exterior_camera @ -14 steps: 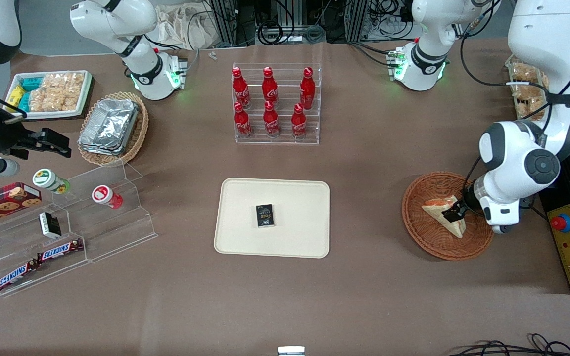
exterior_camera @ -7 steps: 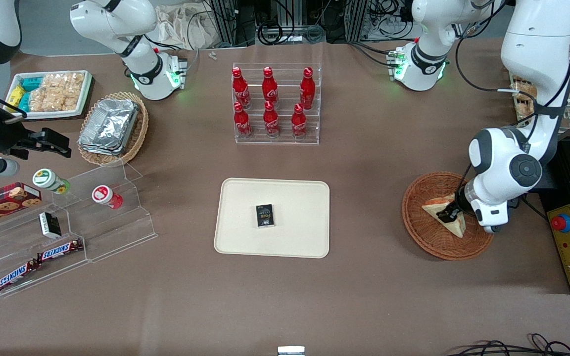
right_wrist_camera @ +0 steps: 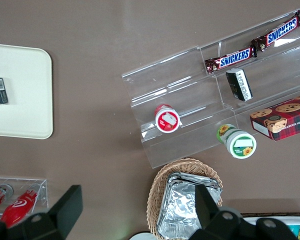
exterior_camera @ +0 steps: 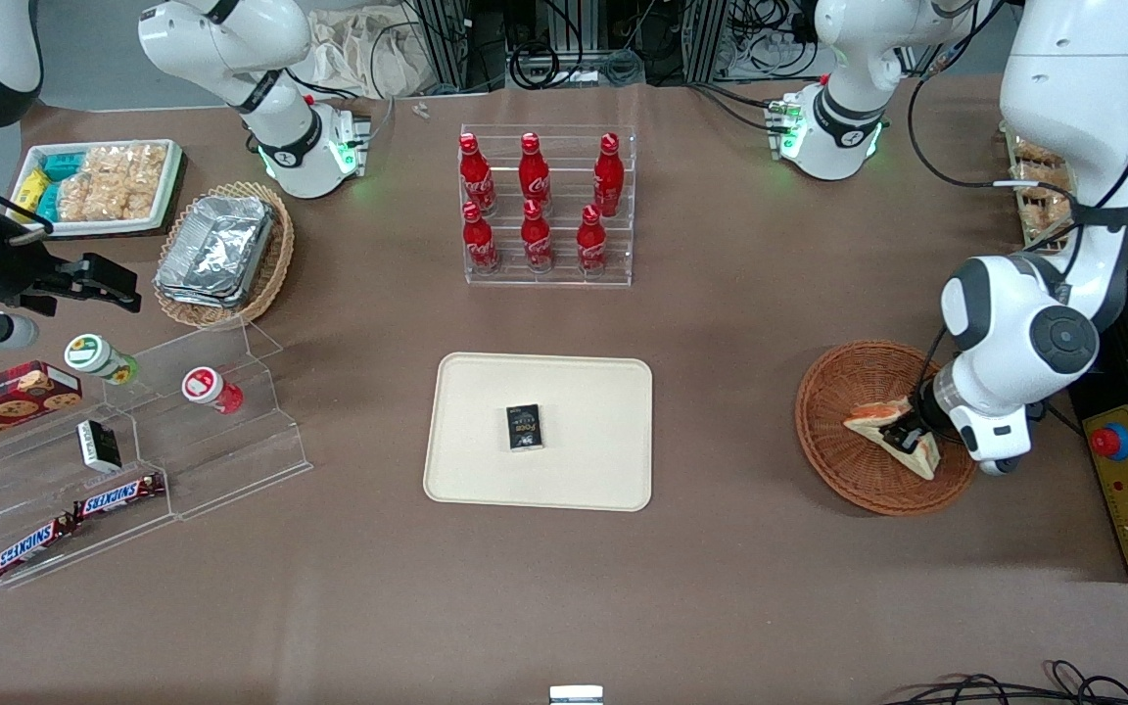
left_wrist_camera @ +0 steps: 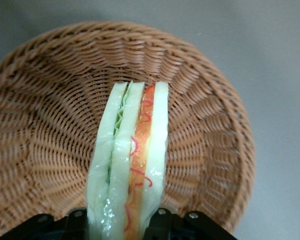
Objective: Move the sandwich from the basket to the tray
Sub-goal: 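Lift the sandwich and carry it over the cream tray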
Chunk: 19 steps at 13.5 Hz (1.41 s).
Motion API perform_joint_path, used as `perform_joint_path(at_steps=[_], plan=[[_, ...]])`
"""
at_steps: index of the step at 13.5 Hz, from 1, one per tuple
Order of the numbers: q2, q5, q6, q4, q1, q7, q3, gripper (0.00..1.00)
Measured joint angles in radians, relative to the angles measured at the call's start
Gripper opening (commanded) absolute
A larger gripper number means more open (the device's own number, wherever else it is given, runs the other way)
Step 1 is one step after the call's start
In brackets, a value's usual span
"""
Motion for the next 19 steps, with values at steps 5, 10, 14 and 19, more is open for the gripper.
perform_joint_path(at_steps=[5, 10, 14, 19], plan=[[-0.045, 0.0, -0.497, 0.335, -0.006, 0.032, -0.096, 0.0], [0.015, 0.0, -0.602, 0.516, -0.138, 0.217, -0.18, 0.0], [0.183, 0.0, -0.557, 0.573, -0.314, 0.284, -0.183, 0.0], [0.371, 0.018, -0.327, 0.601, -0.414, 0.296, -0.181, 0.0]])
